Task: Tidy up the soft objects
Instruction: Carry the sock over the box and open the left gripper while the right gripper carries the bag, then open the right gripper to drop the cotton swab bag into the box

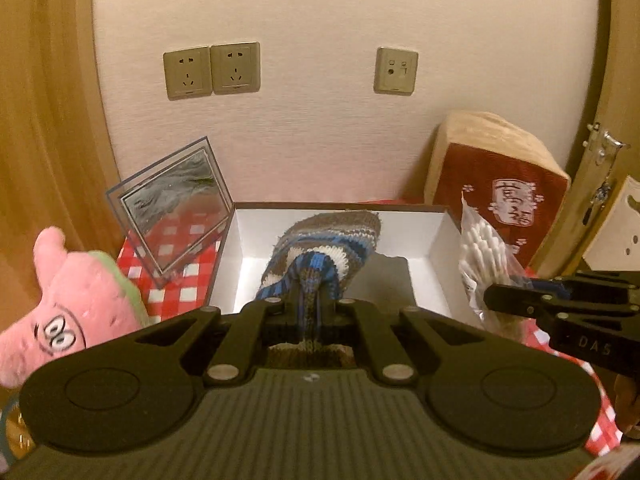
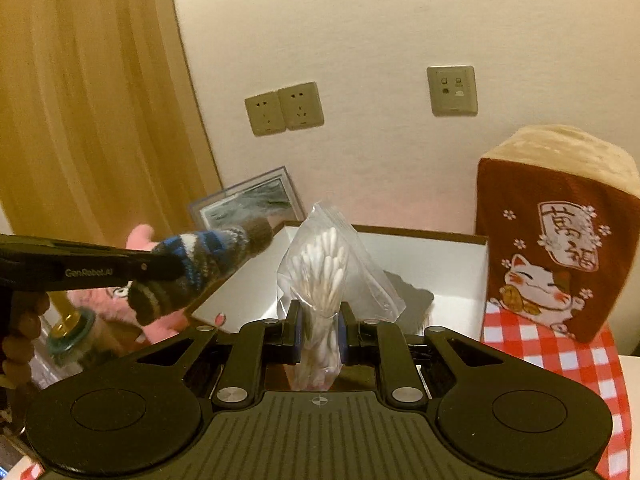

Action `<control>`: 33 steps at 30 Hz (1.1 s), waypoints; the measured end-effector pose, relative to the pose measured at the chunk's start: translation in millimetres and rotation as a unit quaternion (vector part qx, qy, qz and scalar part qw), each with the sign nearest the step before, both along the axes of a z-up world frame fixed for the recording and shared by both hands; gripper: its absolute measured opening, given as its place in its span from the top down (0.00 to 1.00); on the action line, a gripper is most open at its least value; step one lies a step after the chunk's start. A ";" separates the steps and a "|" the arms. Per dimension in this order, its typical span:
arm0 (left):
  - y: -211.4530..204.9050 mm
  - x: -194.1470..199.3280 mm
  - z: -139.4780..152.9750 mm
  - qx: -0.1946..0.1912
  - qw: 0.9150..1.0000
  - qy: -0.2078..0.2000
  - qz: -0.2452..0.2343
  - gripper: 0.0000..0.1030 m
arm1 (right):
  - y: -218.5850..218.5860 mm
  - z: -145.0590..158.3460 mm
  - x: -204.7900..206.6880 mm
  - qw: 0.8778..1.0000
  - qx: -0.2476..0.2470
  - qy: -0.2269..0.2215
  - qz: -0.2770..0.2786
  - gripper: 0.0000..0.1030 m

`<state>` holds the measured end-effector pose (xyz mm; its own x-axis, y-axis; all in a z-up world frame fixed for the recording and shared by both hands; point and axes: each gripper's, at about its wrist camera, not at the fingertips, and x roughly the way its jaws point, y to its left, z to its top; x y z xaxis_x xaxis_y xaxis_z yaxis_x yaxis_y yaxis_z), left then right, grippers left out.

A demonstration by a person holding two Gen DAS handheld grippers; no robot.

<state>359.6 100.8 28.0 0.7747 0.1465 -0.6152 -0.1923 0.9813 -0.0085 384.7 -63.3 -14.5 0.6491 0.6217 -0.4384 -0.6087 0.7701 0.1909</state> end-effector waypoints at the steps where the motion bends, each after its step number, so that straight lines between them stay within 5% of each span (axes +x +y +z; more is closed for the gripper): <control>1: 1.8 7.8 -1.2 0.001 1.000 0.003 0.000 0.95 | 2.9 -0.7 7.5 1.000 0.000 0.001 0.000 0.83; 20: 31.5 110.3 -44.3 -0.003 0.999 0.044 0.004 0.94 | 47.5 -26.1 98.6 0.999 -0.008 0.047 -0.017 0.84; 25: 40.9 125.6 -59.6 -0.006 0.998 0.060 0.011 0.74 | 48.9 -31.0 109.3 0.998 -0.009 0.054 -0.023 0.84; 33: 50.1 123.3 -68.5 -0.021 0.996 0.088 0.016 0.74 | 56.1 -39.2 117.4 0.997 -0.016 0.068 -0.020 0.83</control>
<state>482.9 150.9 -40.5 0.6489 0.1405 -0.7478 -0.2263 0.9740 -0.0133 502.0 -7.3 -53.6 0.6069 0.5802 -0.5432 -0.5469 0.8008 0.2442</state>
